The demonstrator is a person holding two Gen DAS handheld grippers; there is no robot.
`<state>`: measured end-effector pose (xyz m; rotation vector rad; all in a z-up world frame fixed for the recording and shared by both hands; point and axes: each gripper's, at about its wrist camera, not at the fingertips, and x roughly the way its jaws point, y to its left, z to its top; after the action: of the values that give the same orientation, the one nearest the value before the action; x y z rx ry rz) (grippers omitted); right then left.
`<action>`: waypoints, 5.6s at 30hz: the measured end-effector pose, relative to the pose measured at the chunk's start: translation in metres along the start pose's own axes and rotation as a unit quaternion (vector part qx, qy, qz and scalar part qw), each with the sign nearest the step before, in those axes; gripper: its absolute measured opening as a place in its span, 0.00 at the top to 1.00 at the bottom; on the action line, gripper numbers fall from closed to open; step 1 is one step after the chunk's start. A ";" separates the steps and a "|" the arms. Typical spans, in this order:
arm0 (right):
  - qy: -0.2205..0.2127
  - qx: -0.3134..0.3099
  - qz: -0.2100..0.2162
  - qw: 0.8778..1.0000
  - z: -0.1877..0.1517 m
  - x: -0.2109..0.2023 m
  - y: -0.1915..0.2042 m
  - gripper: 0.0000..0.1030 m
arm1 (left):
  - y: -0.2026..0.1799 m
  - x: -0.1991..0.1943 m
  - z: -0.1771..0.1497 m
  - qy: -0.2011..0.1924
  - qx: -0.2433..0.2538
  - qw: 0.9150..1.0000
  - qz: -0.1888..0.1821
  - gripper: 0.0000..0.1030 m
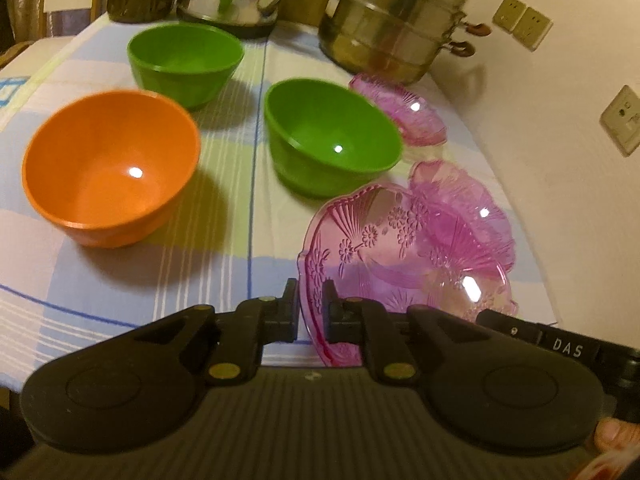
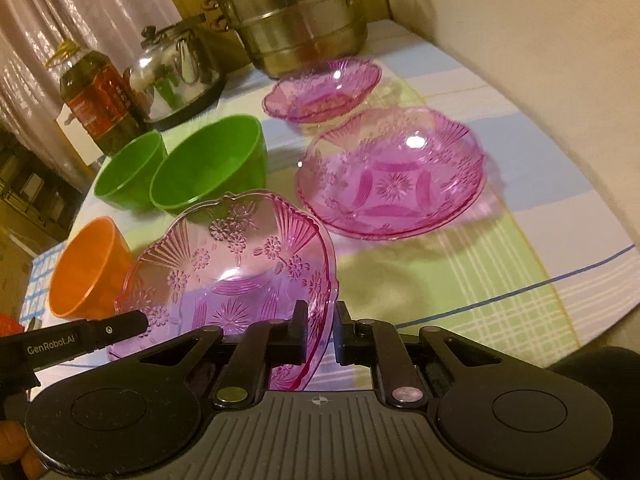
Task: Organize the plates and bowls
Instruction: 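Lift the pink plate with both grippers toward the small pink plate by the pot, then lower the plate onto the small pink plate and open both grippers, then withdraw both grippers and move them to the remaining pink plate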
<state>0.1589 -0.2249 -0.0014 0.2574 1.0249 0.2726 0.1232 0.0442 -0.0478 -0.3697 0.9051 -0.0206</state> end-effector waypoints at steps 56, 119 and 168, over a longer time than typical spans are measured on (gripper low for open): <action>-0.031 -0.037 -0.033 0.998 0.258 0.196 -0.056 0.88 | -0.095 0.244 0.254 0.044 0.083 0.996 0.008 0.88; -0.062 0.020 -0.055 0.996 0.117 -0.029 -0.039 0.45 | -0.126 0.007 0.107 -0.077 0.083 0.993 -0.024 0.47; -0.017 0.080 -0.082 0.993 0.068 0.002 -0.094 0.45 | -0.111 0.071 0.026 -0.008 0.050 0.999 0.002 0.46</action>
<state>0.2284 -0.3176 -0.0007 0.3197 1.0284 0.0372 0.2029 -0.0639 -0.0517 -0.2738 0.8844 -0.0594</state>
